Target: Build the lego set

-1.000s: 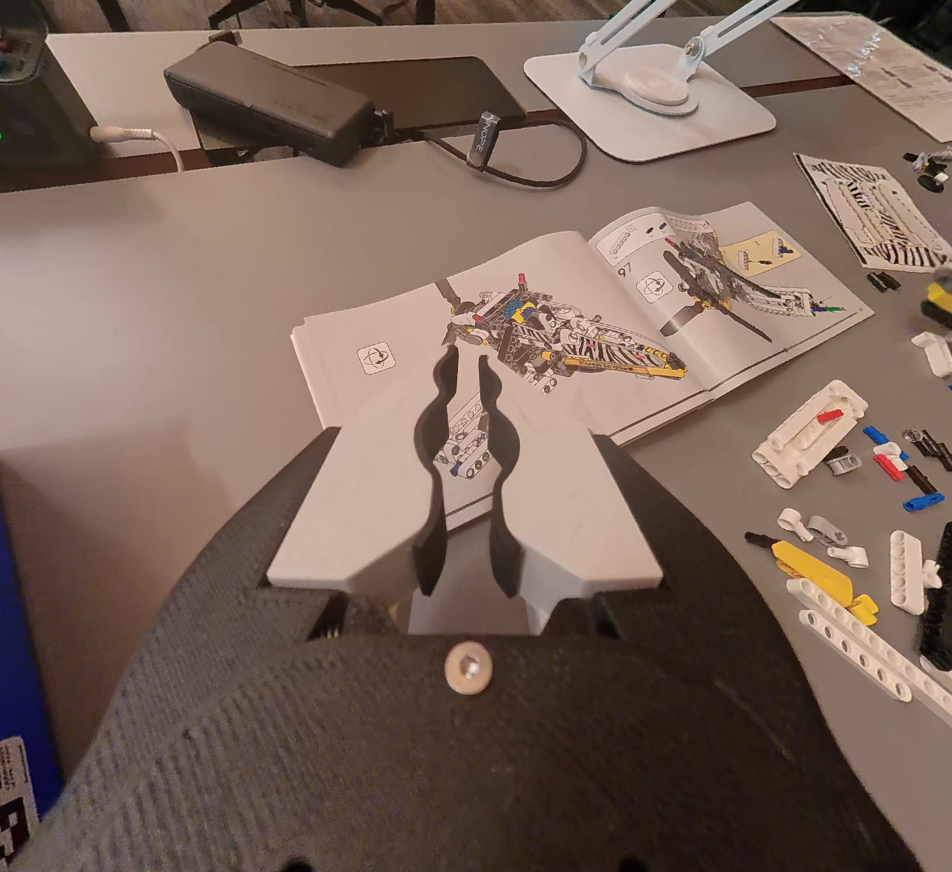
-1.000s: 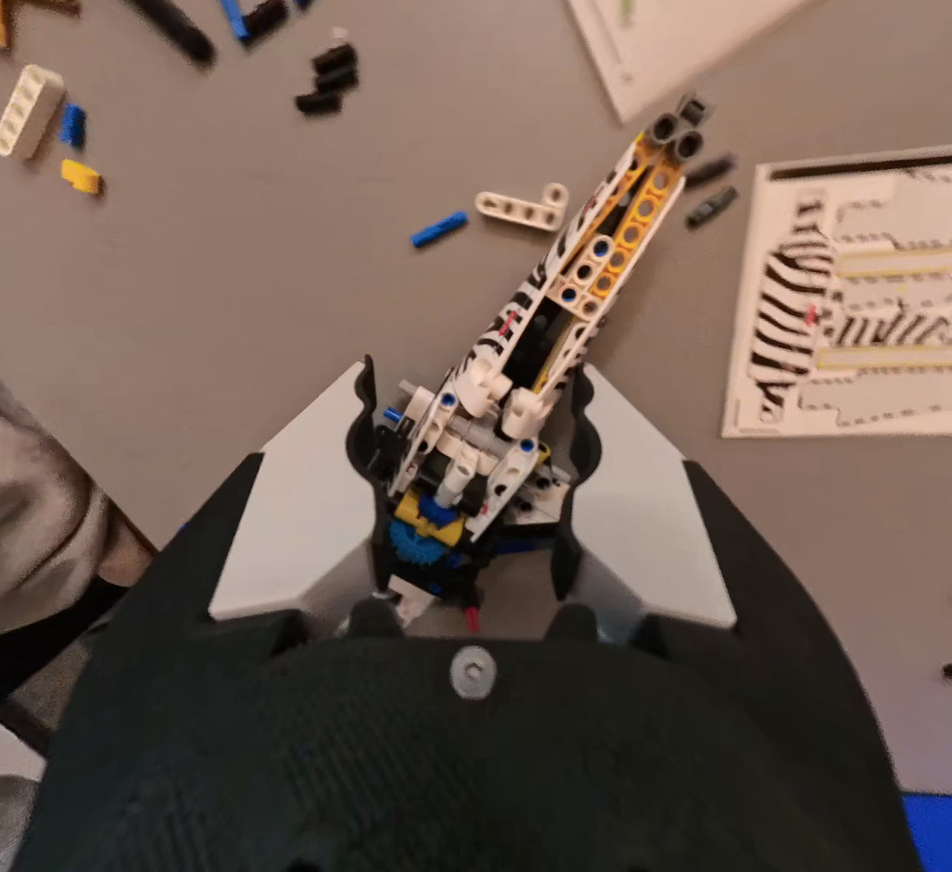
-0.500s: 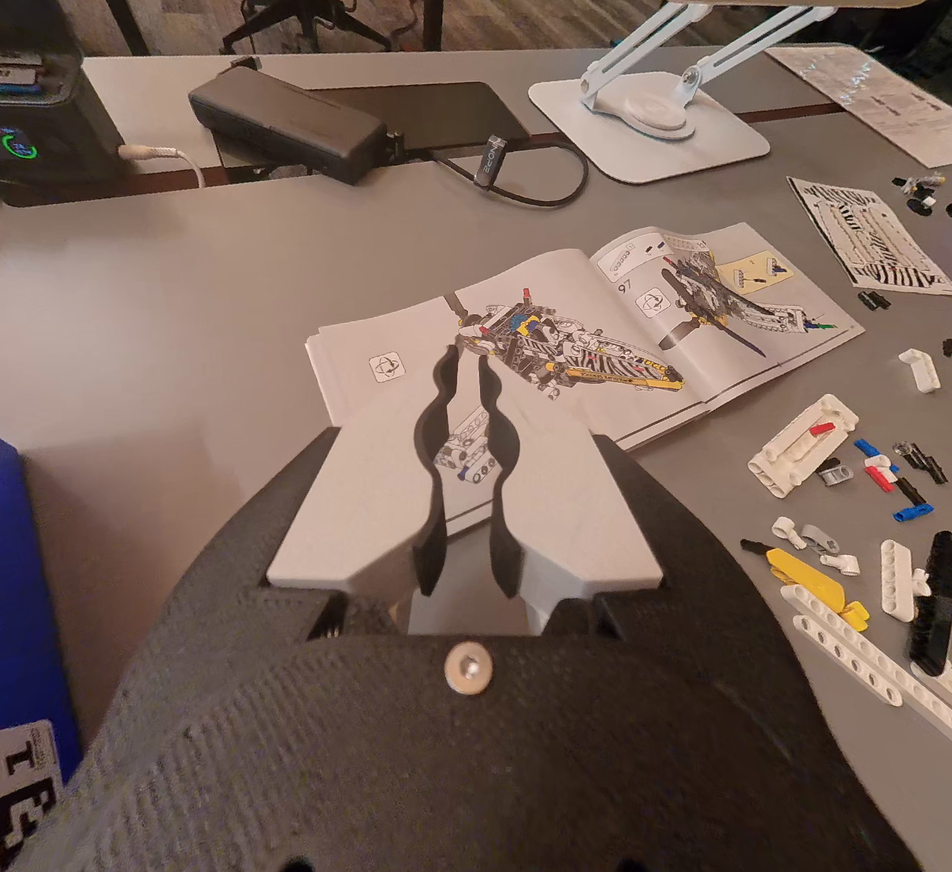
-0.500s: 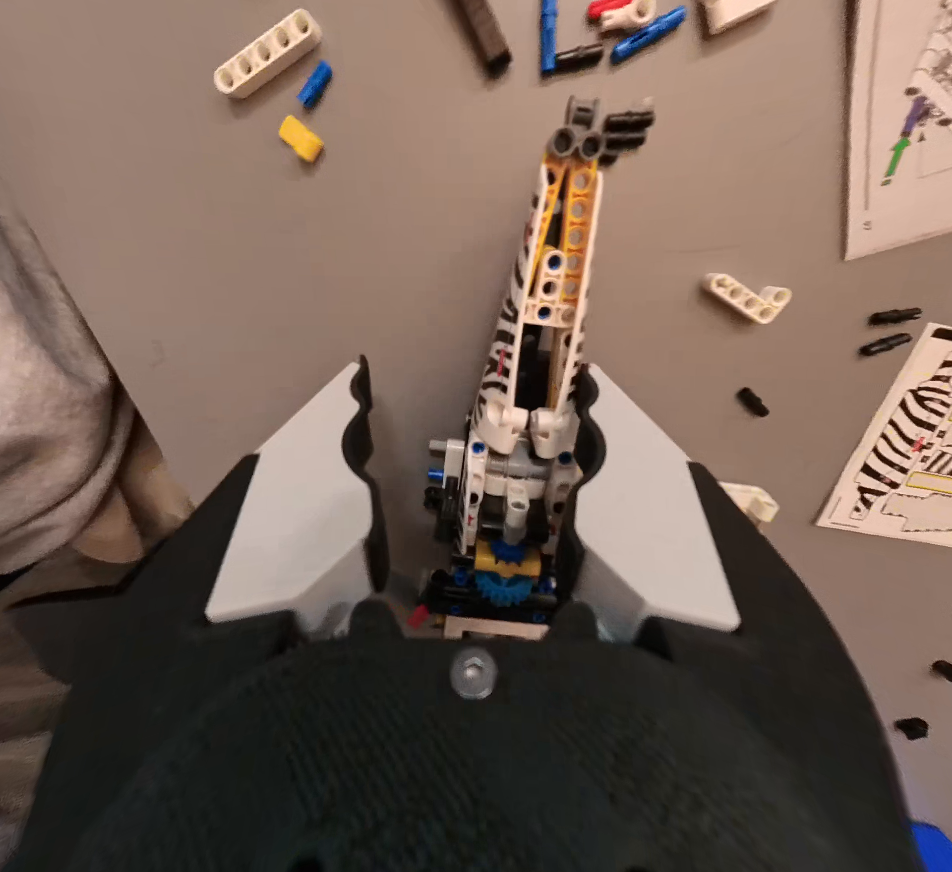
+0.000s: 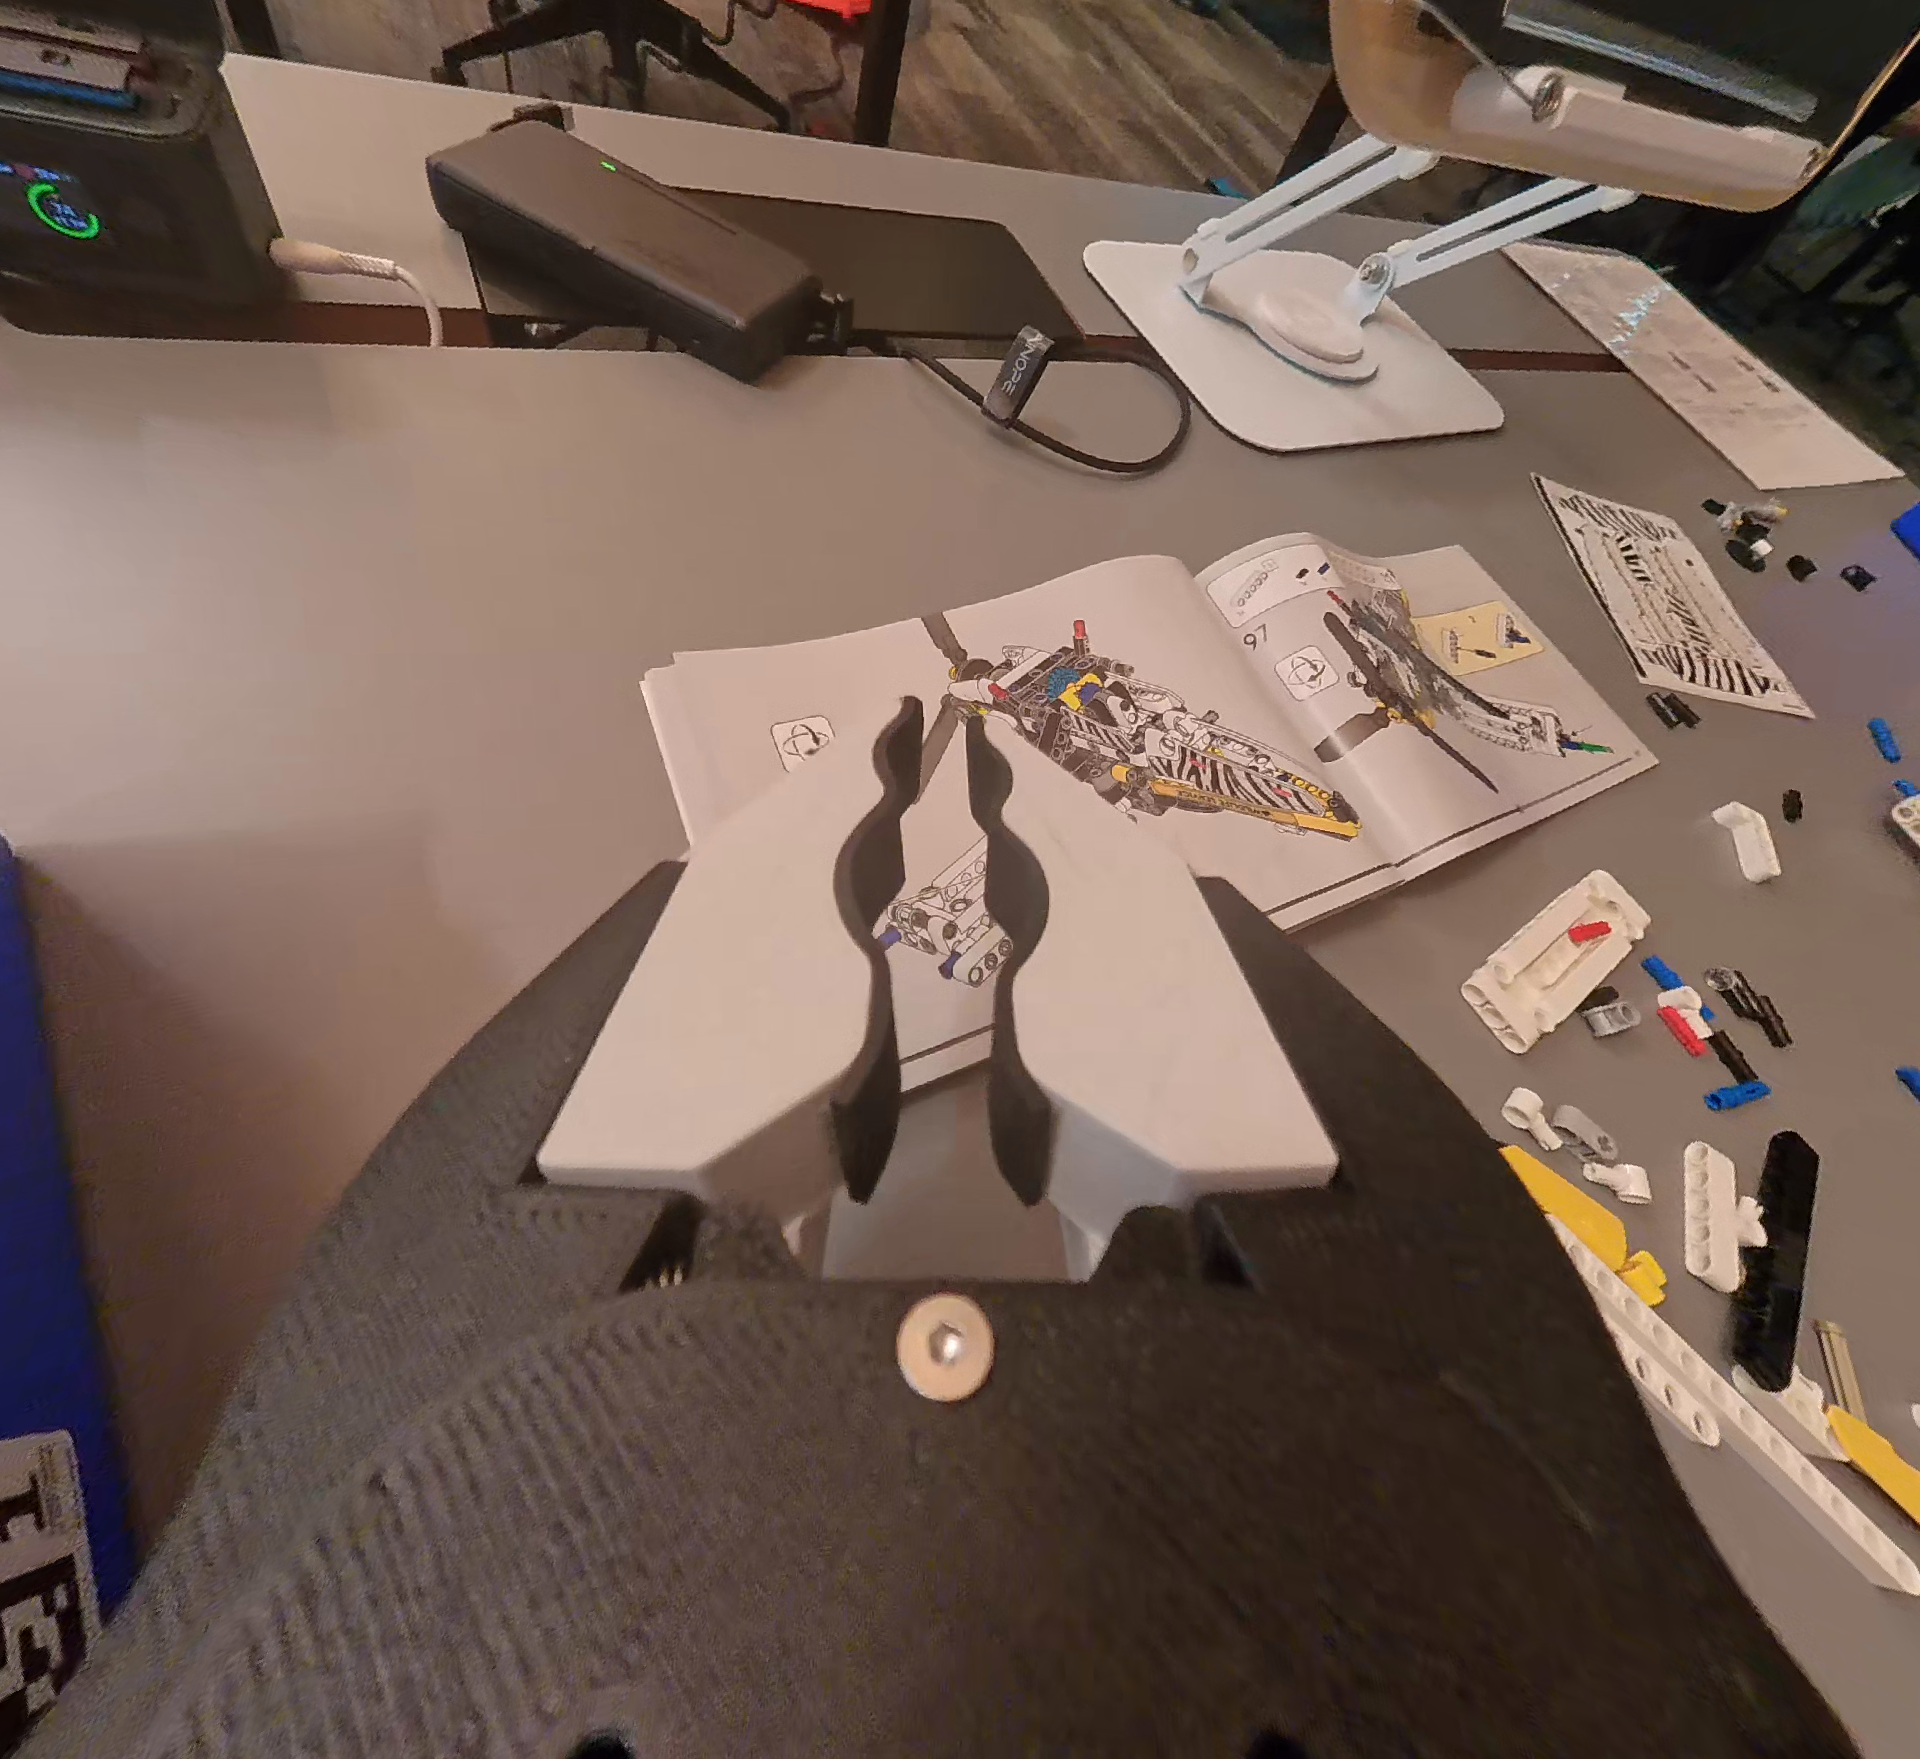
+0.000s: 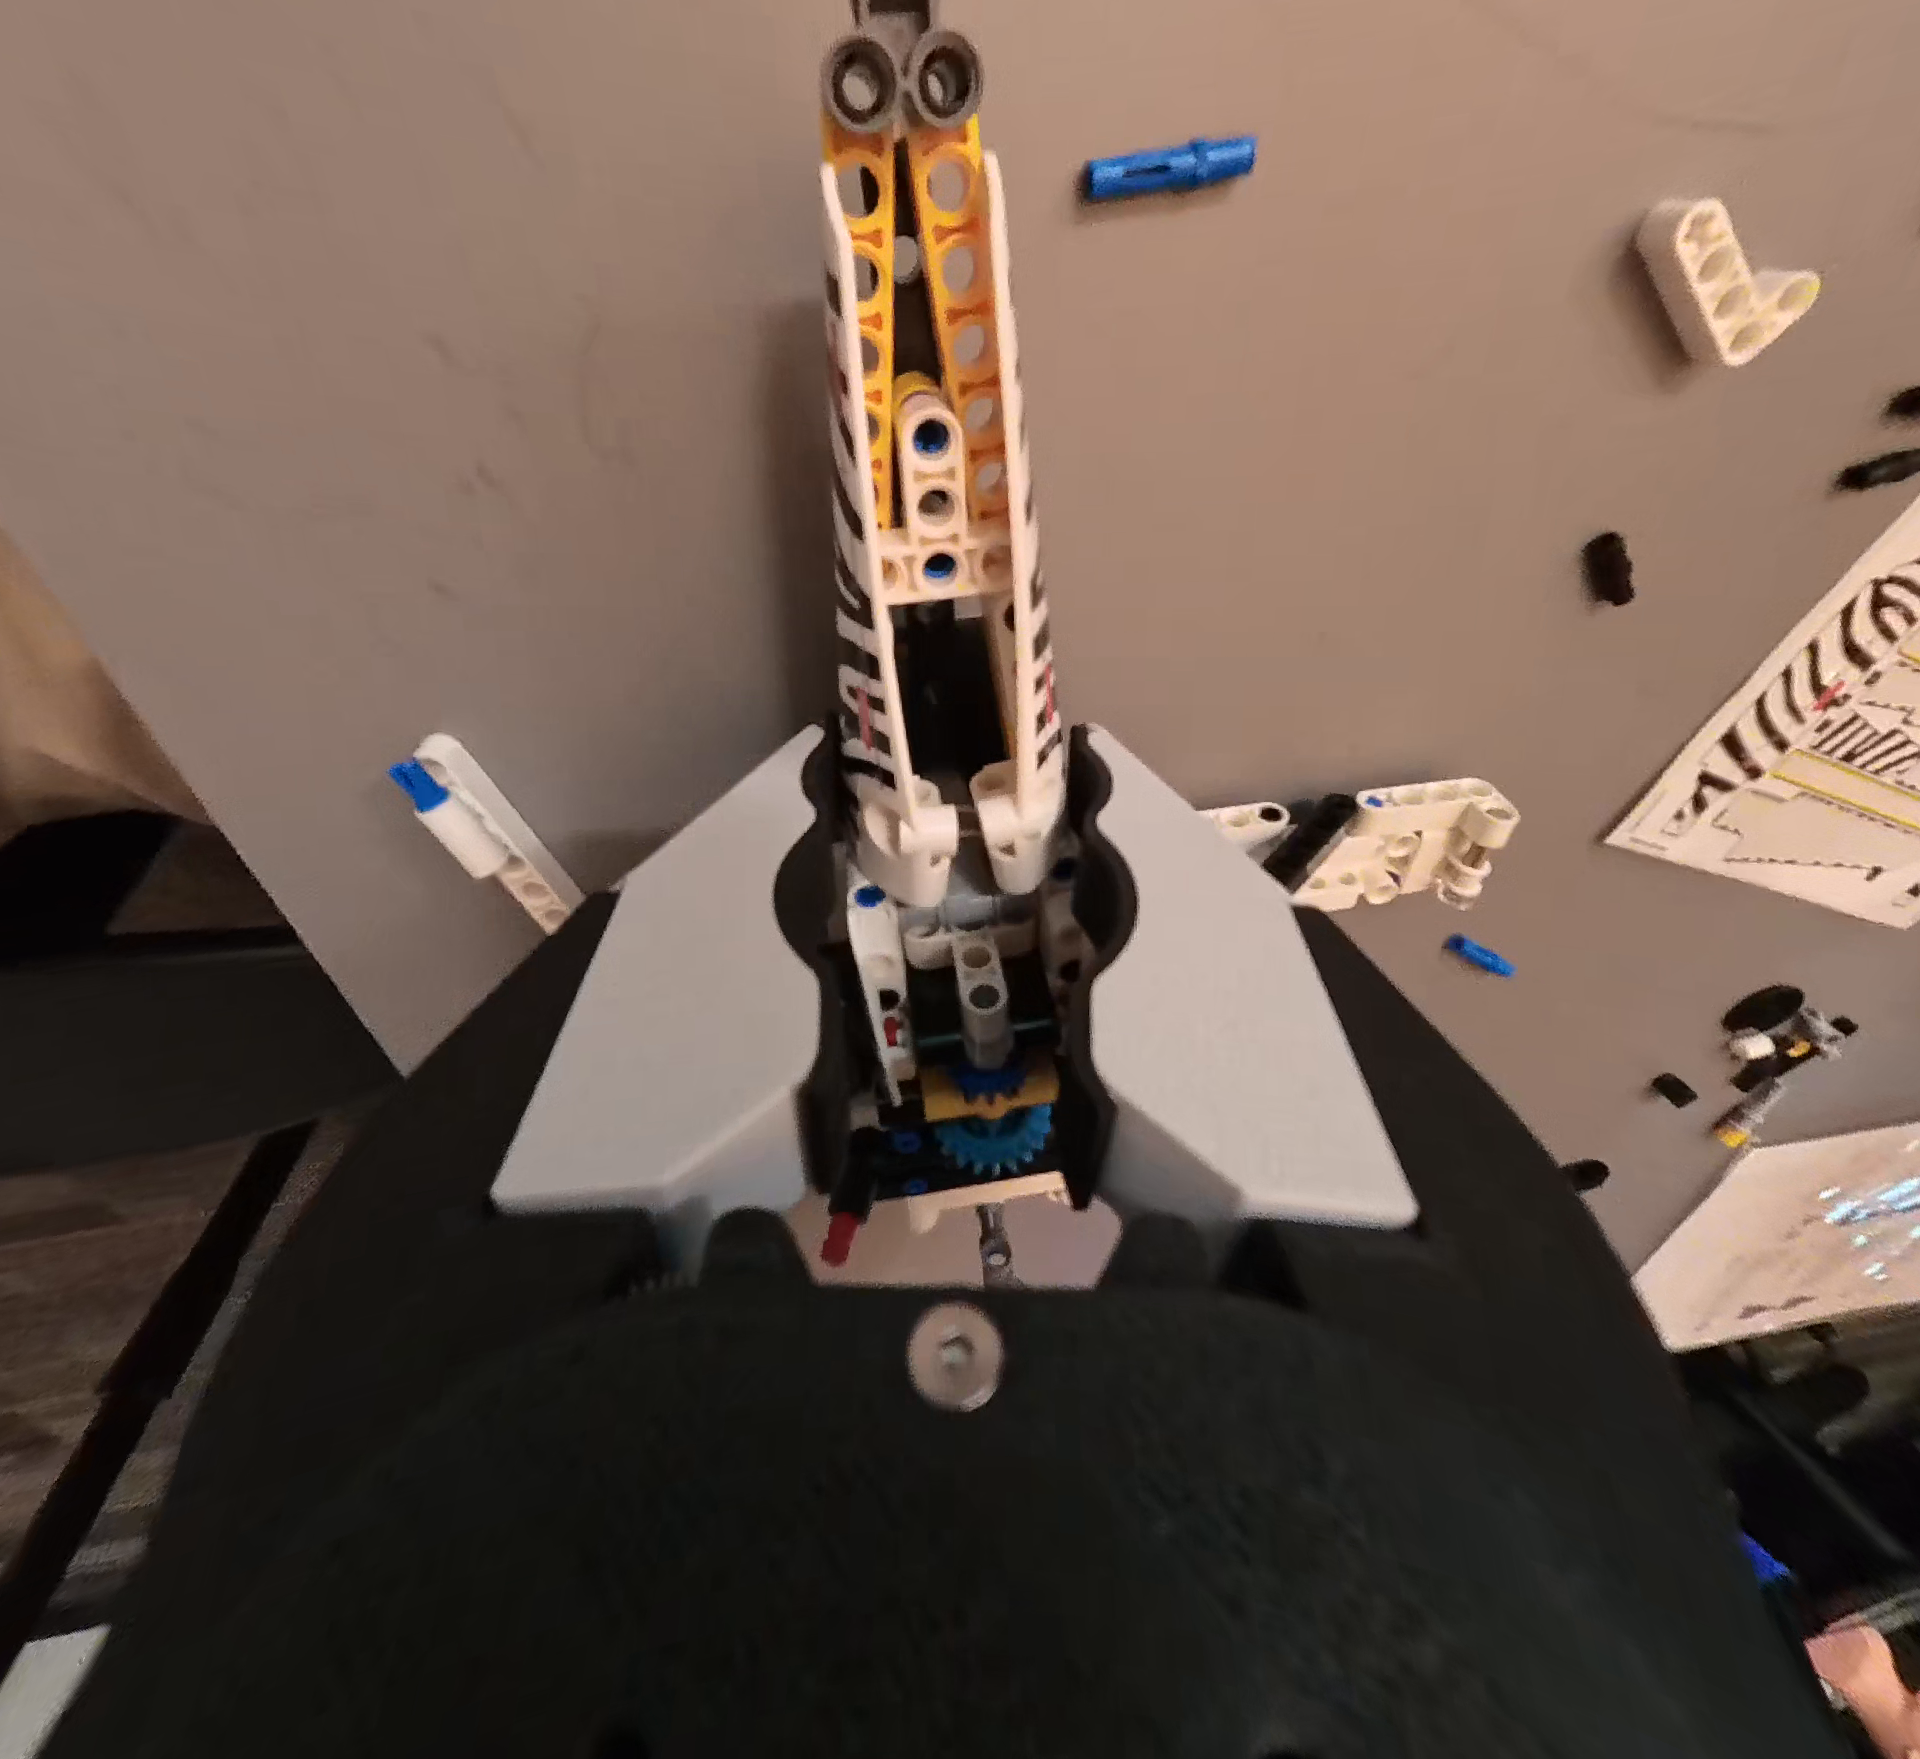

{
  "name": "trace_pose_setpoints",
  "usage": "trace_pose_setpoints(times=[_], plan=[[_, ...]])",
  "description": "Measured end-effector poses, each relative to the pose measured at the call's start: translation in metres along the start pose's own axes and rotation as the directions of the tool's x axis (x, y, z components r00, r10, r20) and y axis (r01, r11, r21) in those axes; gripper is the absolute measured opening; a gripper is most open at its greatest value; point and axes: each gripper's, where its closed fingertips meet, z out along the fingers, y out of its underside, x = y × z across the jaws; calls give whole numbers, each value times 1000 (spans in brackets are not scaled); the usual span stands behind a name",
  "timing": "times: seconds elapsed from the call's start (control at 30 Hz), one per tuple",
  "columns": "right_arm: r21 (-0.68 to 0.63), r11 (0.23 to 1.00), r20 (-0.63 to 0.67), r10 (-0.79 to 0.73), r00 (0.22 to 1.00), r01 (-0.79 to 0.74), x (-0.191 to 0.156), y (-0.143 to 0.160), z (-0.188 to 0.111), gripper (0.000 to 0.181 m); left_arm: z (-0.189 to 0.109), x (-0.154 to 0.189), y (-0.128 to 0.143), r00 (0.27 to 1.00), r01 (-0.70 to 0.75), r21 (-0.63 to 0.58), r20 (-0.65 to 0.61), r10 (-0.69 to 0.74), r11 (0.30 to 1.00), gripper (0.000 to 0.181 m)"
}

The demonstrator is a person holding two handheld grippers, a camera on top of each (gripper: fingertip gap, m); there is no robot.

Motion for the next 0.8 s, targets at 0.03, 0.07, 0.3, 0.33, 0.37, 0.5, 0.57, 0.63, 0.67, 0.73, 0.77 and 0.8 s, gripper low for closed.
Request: trace_pose_setpoints(times=[0.03, 0.07, 0.3, 0.33, 0.37, 0.5, 0.57, 0.63, 0.67, 0.73, 0.77, 0.8], plan=[[0, 1000, -5, 0, 1000, 0, 1, 2, 0, 43, 1, 0, 1, 1000, 2, -3, -2, -2, 1000, 7], [4, 1000, -10, 4, 1000, -4, 1, 2, 0, 43, 1, 1, 2, 1000, 2, -5, -5, -2, 1000, 7], [320, 932, -5, 182, 983, -171, -2, -33, -22, 61, 3, 1, 4, 1000, 2, -13, -7, -2, 1000, 7], [395, 895, -6, 226, 974, -205, -2, -40, -30, 63, 3, 2, 4, 1000, 4, -13, -11, -4, 1000, 7], [473, 848, -5, 275, 961, -241, -2, -48, -38, 65, 4, 3, 5, 1000, 5, -15, -16, -5, 1000, 7], [778, 531, 82, 445, 892, -336, -15, -87, -78, 65, 7, 8, 9, 1000, -3, -30, -27, 2, 1000, 8], [915, 274, 137, 480, 867, -297, -28, -109, -109, 56, 9, 12, 11, 999, -8, -32, -33, 7, 999, 8], [977, 44, 149, 554, 819, -208, -36, -117, -130, 37, 11, 15, 11, 999, -16, -28, -39, 15, 999, 8], [985, -9, 143, 592, 793, -171, -38, -117, -130, 36, 11, 17, 11, 999, -20, -21, -41, 19, 1000, 7], [984, -4, 136, 659, 740, -177, -37, -115, -113, 27, 12, 20, 10, 999, -26, -6, -46, 26, 1000, 7], [981, 10, 135, 678, 723, -193, -35, -115, -105, 29, 12, 21, 10, 998, -28, 1, -49, 28, 1000, 8], [980, 25, 128, 684, 718, -198, -34, -115, -102, 32, 12, 22, 9, 998, -30, 10, -53, 30, 1000, 7]])
